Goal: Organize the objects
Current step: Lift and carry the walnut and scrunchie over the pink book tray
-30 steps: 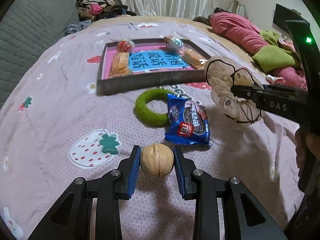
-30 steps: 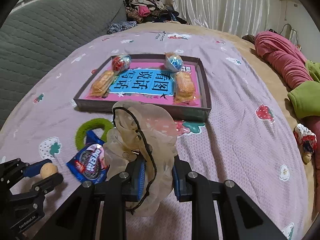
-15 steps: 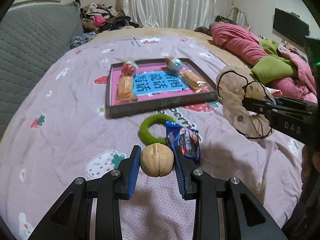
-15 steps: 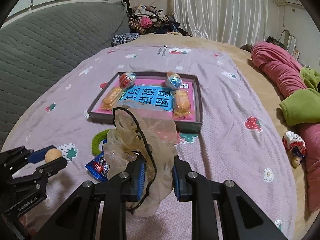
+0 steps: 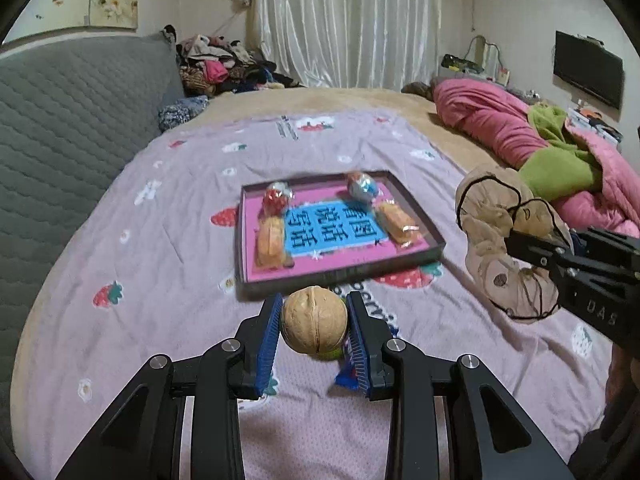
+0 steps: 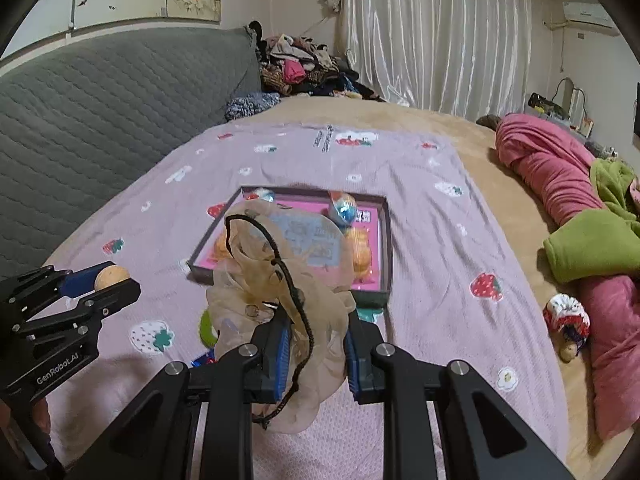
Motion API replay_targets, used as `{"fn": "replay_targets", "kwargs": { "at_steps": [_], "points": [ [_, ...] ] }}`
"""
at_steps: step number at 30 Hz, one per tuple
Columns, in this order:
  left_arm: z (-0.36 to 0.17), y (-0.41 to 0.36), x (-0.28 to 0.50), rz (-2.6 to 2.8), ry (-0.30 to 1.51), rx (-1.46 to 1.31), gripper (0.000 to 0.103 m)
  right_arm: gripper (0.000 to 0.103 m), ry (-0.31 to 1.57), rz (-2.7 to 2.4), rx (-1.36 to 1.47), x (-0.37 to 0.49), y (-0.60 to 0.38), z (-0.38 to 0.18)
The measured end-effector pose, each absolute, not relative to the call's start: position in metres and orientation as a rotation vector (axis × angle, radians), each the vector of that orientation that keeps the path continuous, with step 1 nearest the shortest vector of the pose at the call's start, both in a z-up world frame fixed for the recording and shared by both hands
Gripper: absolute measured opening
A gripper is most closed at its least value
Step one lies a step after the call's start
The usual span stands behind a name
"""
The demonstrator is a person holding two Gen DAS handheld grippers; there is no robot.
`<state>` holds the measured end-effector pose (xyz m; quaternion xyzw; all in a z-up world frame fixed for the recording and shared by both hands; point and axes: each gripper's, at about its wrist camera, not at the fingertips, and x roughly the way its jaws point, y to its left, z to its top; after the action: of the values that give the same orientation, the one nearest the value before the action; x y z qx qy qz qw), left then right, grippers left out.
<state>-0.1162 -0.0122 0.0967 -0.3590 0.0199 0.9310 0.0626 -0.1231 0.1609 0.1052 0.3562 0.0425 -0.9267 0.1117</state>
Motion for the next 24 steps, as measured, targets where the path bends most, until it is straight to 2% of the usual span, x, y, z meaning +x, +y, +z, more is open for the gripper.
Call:
{"fn": "replay_targets", "kwargs": {
  "at_steps": [24],
  "points": [
    [0.156,-0.015,-0.159,2.881,0.055,-0.994,0.034,0.023,0.142,-2.747,0.914,-0.147,0.150,0.161]
  ]
}}
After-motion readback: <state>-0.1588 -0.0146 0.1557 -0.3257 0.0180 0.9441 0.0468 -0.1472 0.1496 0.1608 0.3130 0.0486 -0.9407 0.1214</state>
